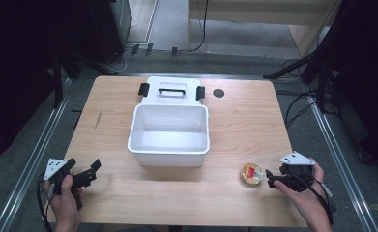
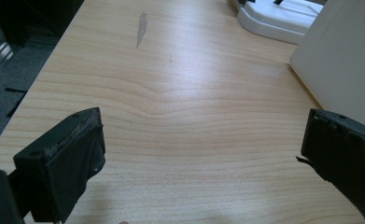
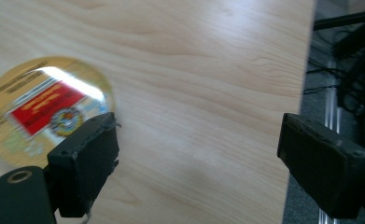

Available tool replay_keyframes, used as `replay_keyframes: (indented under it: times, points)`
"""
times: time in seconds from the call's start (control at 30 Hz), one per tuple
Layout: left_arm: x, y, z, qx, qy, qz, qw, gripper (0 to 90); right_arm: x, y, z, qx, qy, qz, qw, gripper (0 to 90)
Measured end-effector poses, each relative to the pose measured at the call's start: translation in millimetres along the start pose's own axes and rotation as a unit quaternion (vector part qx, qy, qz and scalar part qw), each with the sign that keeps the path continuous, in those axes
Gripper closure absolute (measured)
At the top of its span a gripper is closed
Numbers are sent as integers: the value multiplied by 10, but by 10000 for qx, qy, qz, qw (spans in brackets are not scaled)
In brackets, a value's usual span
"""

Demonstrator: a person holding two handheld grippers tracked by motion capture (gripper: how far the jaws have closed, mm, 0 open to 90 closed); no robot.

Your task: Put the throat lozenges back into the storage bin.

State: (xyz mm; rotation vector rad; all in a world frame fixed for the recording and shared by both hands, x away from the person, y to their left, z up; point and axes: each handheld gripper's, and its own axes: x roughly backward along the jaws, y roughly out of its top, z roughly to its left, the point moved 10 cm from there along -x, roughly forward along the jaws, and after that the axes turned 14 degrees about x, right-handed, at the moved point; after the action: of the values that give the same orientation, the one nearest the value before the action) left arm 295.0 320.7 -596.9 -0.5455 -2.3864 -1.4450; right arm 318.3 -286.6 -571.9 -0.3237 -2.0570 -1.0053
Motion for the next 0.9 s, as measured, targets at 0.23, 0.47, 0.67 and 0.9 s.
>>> replay_keyframes:
  times: [0.23,0.47,0.67,0.9]
  points:
    - [0,-2,0,4,-18,19,10000,2,-29,41,164,656,562,505,9950,127]
    - [-3,-3,8,40,-25,50,10000,2,-53,44,301,1187,1009,1064,9820,129]
    - [-5,-4,7,49,-31,59,10000,1,-25,130,384,1435,1309,1301,9723,131]
    - [-2,-7,10,67,-11,60,10000,1,-38,197,494,1641,1701,1632,9579,131]
